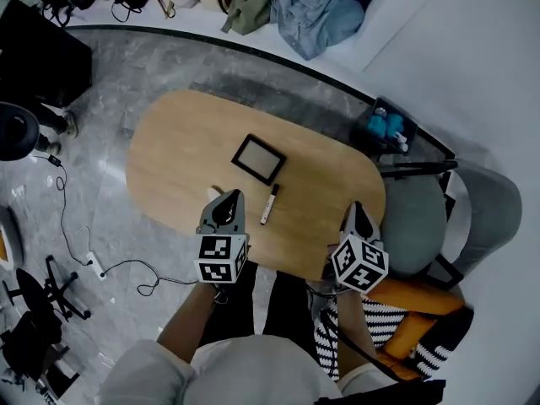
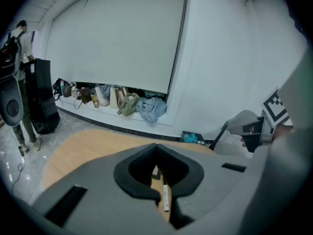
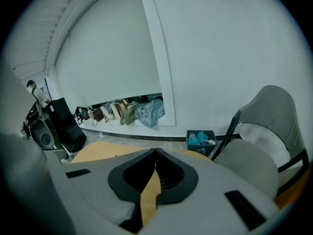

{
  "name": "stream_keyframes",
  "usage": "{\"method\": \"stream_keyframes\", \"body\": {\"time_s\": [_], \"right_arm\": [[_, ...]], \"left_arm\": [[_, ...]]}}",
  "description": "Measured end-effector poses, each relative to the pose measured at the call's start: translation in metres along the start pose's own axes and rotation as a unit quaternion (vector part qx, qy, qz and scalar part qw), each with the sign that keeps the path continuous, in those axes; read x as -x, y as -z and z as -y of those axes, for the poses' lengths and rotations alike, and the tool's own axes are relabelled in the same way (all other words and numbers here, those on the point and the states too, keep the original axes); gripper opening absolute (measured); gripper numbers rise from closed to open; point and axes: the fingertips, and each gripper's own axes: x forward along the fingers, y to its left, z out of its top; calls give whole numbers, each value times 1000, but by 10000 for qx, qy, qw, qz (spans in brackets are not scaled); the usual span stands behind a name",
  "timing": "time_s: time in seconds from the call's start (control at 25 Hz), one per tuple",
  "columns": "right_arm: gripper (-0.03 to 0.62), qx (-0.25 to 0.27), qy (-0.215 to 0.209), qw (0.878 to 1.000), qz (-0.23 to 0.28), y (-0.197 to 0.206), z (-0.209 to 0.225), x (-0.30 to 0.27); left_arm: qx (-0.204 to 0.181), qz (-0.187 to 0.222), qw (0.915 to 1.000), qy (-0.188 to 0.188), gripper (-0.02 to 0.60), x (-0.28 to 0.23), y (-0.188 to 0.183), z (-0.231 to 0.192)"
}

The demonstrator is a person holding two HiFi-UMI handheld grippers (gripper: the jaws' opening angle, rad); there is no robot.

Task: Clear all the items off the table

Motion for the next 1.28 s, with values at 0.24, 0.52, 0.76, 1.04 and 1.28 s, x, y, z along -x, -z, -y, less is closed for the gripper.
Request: {"method": "stream_keyframes", "body": {"time_s": [0.24, 0.52, 0.76, 1.04, 1.28], "right_arm": [[24, -176, -52, 9989, -424, 81, 1, -38], [25, -313, -54, 9954, -901, 164, 14, -57], [25, -212, -73, 9959, -873, 174, 18, -63], [25, -300, 58, 9956, -883, 178, 28, -60], [24, -349, 95, 9948, -951, 186, 30, -62]], "left_arm": [[10, -437, 9990, 31, 8, -42, 76, -6], [-70, -846, 9964, -19, 8, -67, 151, -4], [-24, -999, 9949, 130, 8, -75, 171, -1], [-19, -1251, 9916, 316, 11, -88, 181, 15], [-49, -1655, 9843, 614, 144, -109, 197, 33]]}}
